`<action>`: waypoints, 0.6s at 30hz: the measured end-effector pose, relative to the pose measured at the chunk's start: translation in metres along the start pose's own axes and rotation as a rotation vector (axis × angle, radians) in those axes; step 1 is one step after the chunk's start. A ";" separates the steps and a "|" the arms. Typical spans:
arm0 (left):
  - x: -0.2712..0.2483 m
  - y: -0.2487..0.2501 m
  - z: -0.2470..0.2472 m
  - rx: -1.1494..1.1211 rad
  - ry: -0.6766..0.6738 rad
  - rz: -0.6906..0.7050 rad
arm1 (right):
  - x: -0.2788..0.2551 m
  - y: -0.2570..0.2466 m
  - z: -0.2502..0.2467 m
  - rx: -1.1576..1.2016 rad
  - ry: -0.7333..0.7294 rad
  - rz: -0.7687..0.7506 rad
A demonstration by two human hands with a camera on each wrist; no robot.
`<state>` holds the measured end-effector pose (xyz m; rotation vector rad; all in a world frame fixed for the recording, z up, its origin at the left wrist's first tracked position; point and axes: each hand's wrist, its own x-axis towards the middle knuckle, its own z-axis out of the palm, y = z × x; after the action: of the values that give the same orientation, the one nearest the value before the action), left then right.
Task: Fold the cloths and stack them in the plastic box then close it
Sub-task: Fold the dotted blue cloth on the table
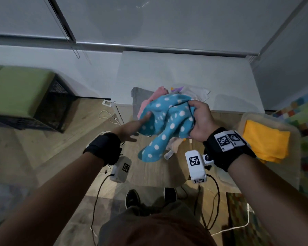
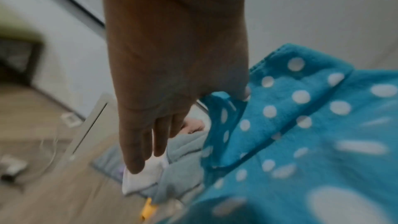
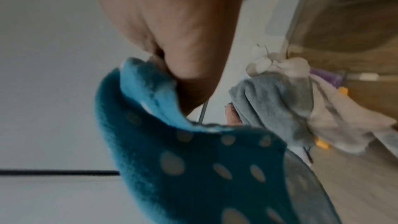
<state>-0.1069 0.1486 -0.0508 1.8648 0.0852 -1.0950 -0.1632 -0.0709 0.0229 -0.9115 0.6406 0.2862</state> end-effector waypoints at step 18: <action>0.006 0.022 -0.019 -0.691 0.267 0.246 | -0.003 -0.004 -0.011 -0.295 -0.015 0.175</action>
<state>-0.0809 0.1479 -0.0369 1.3333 0.3349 -0.5396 -0.1677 -0.0825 0.0221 -1.1359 0.6764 0.5549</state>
